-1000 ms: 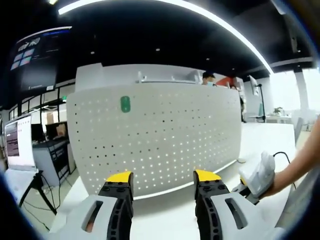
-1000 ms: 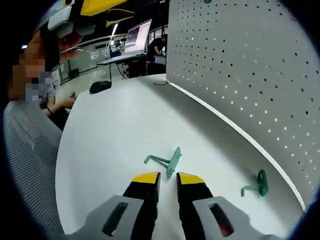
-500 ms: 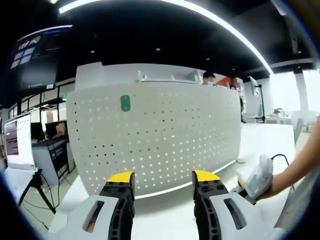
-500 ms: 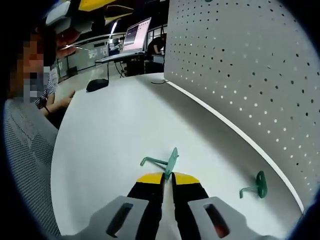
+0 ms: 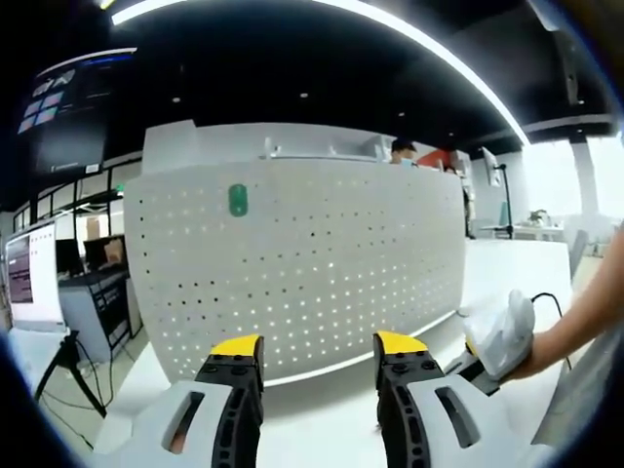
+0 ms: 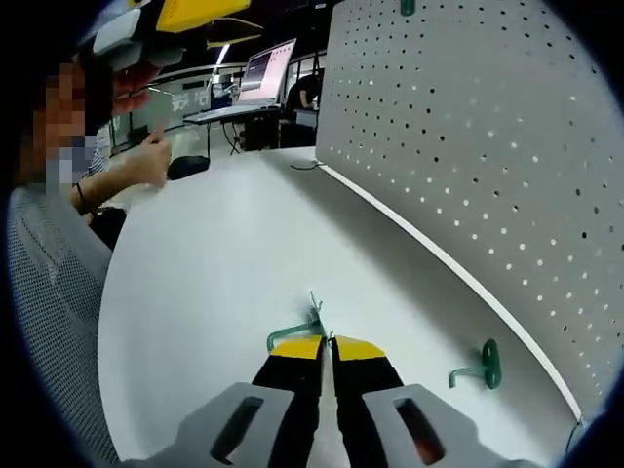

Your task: Insert the hook assembly into the mounting plate slot until the hook locks in place.

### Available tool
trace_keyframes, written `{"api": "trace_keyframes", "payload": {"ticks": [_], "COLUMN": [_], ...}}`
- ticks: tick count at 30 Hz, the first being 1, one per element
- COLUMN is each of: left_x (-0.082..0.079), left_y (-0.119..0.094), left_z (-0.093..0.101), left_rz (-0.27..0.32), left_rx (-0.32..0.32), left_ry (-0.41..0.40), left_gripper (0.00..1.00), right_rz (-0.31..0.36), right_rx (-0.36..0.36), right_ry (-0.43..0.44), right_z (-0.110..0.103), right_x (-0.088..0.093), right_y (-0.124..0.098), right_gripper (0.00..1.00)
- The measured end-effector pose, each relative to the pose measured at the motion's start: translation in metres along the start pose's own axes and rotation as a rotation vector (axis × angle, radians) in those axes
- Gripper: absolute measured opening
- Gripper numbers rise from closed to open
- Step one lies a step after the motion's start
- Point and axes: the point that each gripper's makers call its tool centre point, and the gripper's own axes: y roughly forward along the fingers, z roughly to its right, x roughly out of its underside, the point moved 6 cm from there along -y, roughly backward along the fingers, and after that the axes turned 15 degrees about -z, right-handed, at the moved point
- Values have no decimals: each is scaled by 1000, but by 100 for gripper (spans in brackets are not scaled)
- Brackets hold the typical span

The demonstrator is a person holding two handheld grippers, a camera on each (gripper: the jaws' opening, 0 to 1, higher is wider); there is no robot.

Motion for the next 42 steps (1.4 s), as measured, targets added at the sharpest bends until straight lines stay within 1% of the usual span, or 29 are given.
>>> {"api": "trace_keyframes", "payload": {"ticks": [9, 16, 24, 34, 39, 42], "left_x": [0, 0, 0, 1, 2, 2], "left_y": [0, 1, 1, 3, 4, 4], "left_z": [1, 3, 5, 9, 12, 14], "left_rz": [0, -5, -8, -16, -21, -22], "left_rx": [7, 15, 21, 37, 50, 56], "left_ry": [2, 6, 13, 26, 35, 41], "left_gripper": [46, 45, 45, 44, 44, 44], "right_rz": [16, 25, 37, 42, 48, 50], "right_rx": [13, 27, 28, 44, 51, 49], "right_ry": [-14, -11, 12, 33, 59, 91], "right_z": [1, 7, 12, 16, 21, 23], "right_x": [-6, -9, -13, -13, -11, -11], "right_y": [-6, -12, -17, -26, -31, -36], "right_gripper": [1, 1, 1, 0, 0, 0]}}
